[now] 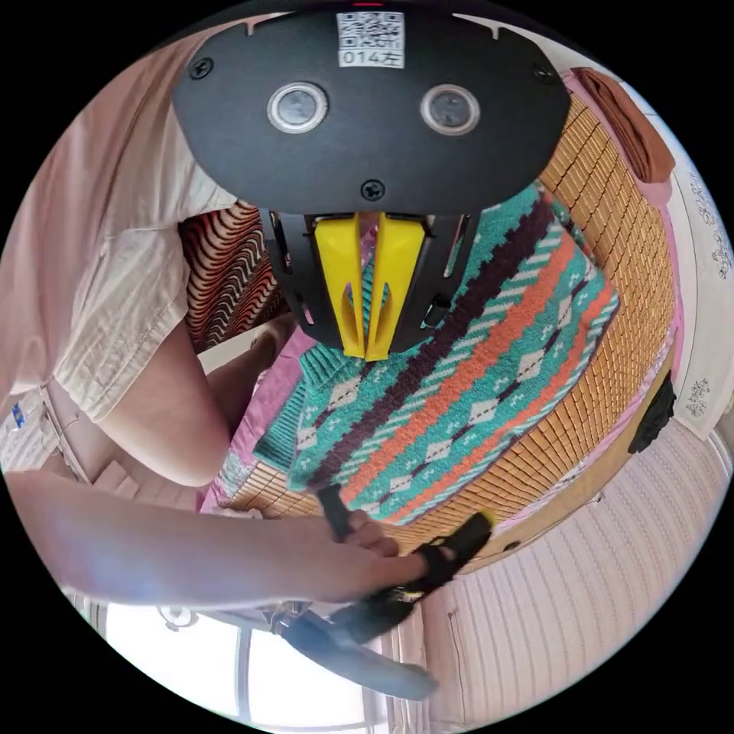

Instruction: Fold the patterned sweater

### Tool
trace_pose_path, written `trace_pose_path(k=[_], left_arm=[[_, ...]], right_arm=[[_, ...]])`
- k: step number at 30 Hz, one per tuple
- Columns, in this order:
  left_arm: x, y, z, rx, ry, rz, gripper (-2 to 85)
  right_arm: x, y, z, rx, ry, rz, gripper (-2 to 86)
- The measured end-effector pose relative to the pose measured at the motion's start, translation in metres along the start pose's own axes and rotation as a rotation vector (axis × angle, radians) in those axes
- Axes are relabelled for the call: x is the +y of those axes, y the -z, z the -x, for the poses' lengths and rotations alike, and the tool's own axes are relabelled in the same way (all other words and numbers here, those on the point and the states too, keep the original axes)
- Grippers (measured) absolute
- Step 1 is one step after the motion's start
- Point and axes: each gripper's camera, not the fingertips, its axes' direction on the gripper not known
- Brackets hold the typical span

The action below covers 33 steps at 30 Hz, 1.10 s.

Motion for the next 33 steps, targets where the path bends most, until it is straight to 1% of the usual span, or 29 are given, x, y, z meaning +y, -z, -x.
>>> trace_pose_path(k=[2,3,4,5,7,8,10,12,14,16,19,21,23,25,27,28,29,31,32,33], left_arm=[[-0.007,0.002,-0.008,0.037,0.04,-0.032,4.2],[-0.01,0.001,-0.011,0.051,0.038,-0.034,5.4],[-0.017,-0.002,-0.019,0.079,0.016,-0.043,7.7],[-0.025,-0.004,-0.028,0.099,-0.01,-0.067,8.0],[-0.037,-0.008,-0.043,0.099,-0.058,-0.099,8.7],[-0.046,-0.014,-0.053,0.095,-0.093,-0.089,9.7],[-0.061,-0.026,-0.063,0.107,-0.111,-0.046,12.1],[-0.074,-0.036,-0.071,0.11,-0.123,0.006,13.8],[-0.087,-0.042,-0.083,0.084,-0.168,0.026,14.8],[-0.096,-0.045,-0.089,0.075,-0.183,0.035,15.9],[-0.108,-0.051,-0.095,0.076,-0.2,0.055,17.5],[-0.115,-0.054,-0.097,0.08,-0.202,0.062,18.5],[-0.125,-0.054,-0.101,0.059,-0.203,0.051,19.4],[-0.131,-0.052,-0.102,0.027,-0.176,0.06,18.2],[-0.134,-0.047,-0.102,-0.007,-0.155,0.073,14.4],[-0.133,-0.044,-0.102,-0.02,-0.158,0.078,11.0],[-0.13,-0.04,-0.104,-0.017,-0.176,0.073,7.4],[-0.123,-0.034,-0.104,0.015,-0.175,0.075,6.7],[-0.119,-0.03,-0.103,0.039,-0.17,0.087,6.4],[-0.116,-0.028,-0.103,0.048,-0.166,0.087,6.3]], right_arm=[[0.06,0.032,-0.052,0.09,-0.143,0.075,7.1],[0.074,0.036,-0.064,0.105,-0.182,0.11,9.5],[0.101,0.042,-0.085,0.129,-0.259,0.192,12.4],[0.123,0.047,-0.102,0.122,-0.303,0.243,13.5],[0.146,0.055,-0.12,0.087,-0.349,0.261,14.0],[0.154,0.058,-0.128,0.041,-0.364,0.265,14.0],[0.158,0.062,-0.14,0.009,-0.369,0.258,13.5],[0.158,0.057,-0.155,0.008,-0.372,0.303,12.3],[0.162,0.047,-0.175,-0.092,-0.385,0.381,10.3],[0.167,0.045,-0.185,-0.155,-0.366,0.411,8.0],[0.17,0.06,-0.2,-0.197,-0.344,0.38,4.6],[0.17,0.077,-0.21,-0.266,-0.355,0.311,3.5],[0.173,0.103,-0.223,-0.409,-0.386,0.202,2.6],[0.176,0.12,-0.228,-0.49,-0.378,0.13,2.2],[0.177,0.136,-0.224,-0.467,-0.301,0.091,2.1],[0.177,0.143,-0.221,-0.42,-0.243,0.103,2.2],[0.179,0.149,-0.224,-0.411,-0.235,0.102,2.3],[0.189,0.16,-0.242,-0.437,-0.297,0.033,2.9],[0.2,0.167,-0.258,-0.406,-0.358,-0.024,3.4],[0.205,0.169,-0.265,-0.386,-0.373,-0.043,5.1]])
